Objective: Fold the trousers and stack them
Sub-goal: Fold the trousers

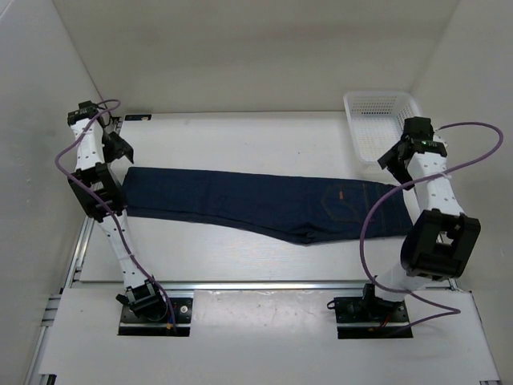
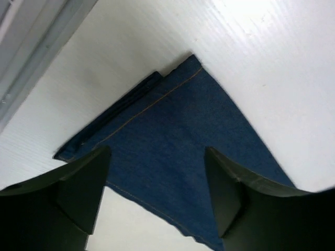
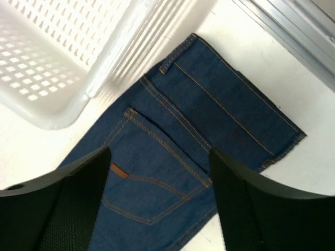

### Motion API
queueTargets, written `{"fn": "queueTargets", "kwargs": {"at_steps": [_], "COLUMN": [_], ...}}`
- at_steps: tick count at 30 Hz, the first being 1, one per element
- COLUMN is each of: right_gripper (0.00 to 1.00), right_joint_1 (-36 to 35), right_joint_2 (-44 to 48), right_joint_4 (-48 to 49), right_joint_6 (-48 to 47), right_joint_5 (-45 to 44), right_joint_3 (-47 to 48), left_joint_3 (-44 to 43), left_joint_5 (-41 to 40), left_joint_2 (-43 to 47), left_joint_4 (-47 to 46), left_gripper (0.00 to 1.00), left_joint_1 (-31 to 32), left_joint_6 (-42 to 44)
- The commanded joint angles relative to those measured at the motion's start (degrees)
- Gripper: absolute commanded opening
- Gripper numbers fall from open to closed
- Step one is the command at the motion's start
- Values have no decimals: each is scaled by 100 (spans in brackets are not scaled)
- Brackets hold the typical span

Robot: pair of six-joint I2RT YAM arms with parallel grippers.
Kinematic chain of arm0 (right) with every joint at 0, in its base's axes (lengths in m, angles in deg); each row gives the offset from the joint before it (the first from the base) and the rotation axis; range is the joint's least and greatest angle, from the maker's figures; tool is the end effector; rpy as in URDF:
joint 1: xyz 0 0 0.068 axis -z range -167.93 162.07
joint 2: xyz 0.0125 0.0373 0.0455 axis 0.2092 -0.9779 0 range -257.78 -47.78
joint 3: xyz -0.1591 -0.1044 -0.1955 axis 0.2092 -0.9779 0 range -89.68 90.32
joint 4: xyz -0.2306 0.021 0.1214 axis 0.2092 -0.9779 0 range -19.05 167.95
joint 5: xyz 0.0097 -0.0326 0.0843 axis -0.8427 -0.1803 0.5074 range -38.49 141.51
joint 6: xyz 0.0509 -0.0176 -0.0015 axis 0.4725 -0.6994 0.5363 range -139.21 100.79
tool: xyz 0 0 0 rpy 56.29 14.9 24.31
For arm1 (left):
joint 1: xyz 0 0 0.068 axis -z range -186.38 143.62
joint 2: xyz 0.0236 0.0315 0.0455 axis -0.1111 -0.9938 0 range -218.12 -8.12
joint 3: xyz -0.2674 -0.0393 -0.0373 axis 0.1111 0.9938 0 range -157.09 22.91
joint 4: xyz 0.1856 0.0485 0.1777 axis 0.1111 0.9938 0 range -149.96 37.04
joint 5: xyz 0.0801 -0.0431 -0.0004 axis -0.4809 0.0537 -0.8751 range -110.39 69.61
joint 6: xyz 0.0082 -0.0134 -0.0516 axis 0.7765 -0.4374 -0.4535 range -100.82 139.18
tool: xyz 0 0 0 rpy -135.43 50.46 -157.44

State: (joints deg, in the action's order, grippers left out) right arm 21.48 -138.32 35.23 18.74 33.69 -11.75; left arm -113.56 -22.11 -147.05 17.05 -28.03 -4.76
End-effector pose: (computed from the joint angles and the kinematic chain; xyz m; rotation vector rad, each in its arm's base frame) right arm 0.3297 -0.0658 0.2939 1.1056 2.2193 -0.1857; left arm 0.4517 0.1805 0.2285 -1.1496 2.7245 0.0391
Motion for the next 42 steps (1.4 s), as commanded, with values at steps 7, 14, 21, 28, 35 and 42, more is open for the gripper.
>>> {"fn": "queueTargets", "kwargs": {"at_steps": [7, 14, 21, 28, 35, 42], "right_gripper": [0, 20, 33, 33, 33, 33], "right_joint_1": [35, -18, -18, -18, -18, -18], "right_joint_2": [1416, 1934, 1988, 2207, 2366, 2541], "right_joint_4": [18, 19, -360, -597, -773, -896], "right_joint_6": [89, -323, -657, -658, -658, -605], "right_joint_5": [664, 1518, 1536, 1484, 1484, 1484], "right_joint_3": [-1050, -2010, -1668, -1606, -1606, -1606], "left_joint_3": [1646, 2898, 3142, 3899, 3785, 3601], "left_joint_5": [-839, -251, -391, -558, -715, -971], "left_joint_2": [1500, 1458, 1237, 1694, 1615, 2353], "left_joint_4": [-370, -1170, -1381, -1759, -1655, -1356], "left_gripper": [10, 83, 82, 70, 52, 26], "left_joint_1": [-32, -428, -375, -481, -481, -428], "left_joint_6": [-215, -234, -479, -708, -655, -787]}}
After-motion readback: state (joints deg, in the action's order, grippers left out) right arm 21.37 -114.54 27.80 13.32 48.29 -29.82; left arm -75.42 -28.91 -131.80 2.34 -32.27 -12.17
